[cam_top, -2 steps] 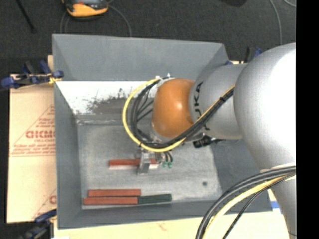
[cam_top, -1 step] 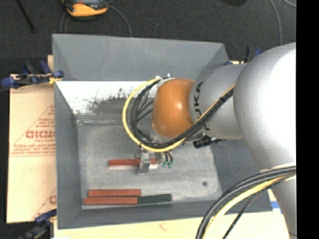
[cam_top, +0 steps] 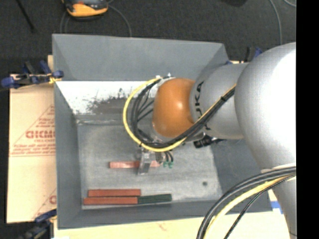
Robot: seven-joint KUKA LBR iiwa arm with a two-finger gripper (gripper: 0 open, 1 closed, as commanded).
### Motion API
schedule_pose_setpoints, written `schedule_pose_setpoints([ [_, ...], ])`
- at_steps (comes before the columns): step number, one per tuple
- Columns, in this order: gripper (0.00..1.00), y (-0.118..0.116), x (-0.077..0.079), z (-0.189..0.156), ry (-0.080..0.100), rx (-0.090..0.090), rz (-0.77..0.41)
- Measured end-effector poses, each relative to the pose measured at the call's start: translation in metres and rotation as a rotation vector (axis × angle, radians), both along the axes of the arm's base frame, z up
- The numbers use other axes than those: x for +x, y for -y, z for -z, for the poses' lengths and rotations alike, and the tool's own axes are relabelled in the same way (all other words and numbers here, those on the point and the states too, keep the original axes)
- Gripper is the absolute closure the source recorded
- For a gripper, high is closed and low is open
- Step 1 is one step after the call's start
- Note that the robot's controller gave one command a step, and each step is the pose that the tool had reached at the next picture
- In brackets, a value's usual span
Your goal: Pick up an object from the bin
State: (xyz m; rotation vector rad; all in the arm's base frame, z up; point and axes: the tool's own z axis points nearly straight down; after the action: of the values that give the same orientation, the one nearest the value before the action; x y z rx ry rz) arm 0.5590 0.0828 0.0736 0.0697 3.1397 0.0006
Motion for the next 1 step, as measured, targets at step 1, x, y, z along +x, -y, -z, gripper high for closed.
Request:
schedule_pose_setpoints([
  [1,1.0,0.0003,-0.0028,-0.0197,-0.01,-0.001,0.001],
])
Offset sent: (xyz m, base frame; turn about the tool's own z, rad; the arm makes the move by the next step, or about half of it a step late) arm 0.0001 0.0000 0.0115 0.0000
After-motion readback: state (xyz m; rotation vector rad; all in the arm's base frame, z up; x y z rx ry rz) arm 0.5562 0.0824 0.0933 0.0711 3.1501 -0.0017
